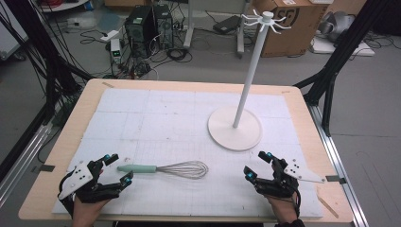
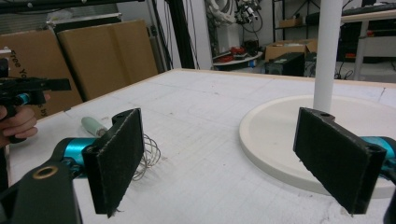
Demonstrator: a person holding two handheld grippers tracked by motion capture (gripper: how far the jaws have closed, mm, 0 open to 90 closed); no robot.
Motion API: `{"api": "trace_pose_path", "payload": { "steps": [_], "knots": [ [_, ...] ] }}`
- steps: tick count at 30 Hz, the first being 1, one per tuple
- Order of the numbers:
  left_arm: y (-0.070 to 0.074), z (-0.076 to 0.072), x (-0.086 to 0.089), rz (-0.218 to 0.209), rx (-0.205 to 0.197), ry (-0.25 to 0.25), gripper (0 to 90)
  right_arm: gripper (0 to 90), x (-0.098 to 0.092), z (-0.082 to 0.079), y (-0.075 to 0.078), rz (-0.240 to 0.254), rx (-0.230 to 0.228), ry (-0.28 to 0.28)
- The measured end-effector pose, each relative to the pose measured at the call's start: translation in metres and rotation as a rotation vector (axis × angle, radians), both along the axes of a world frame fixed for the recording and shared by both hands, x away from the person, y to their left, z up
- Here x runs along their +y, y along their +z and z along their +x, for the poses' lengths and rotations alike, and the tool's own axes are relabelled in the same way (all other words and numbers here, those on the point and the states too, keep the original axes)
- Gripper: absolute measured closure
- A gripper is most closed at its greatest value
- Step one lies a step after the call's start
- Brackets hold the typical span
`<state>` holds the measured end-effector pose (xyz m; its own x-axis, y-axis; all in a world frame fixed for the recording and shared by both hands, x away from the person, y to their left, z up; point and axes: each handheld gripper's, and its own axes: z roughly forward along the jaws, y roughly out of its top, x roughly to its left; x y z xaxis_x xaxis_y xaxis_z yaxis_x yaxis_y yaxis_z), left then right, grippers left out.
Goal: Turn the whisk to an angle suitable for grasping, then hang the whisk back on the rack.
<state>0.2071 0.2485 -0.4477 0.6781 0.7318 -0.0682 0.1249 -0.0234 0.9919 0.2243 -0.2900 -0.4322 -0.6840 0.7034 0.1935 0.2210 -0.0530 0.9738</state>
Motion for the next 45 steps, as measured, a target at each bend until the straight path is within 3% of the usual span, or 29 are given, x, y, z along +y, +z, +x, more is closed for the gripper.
{"api": "trace_pose_path", "payload": {
  "steps": [36,45],
  "knots": [
    [-0.002,0.008,-0.005,0.007,0.017,-0.017,18.9,15.3,-0.003,-0.002,-0.002,-0.013,-0.002,-0.018],
    [-0.001,0.004,-0.004,0.0,0.012,-0.023,18.8,15.3,0.012,0.006,0.008,0.004,-0.014,0.042]
  ]
}}
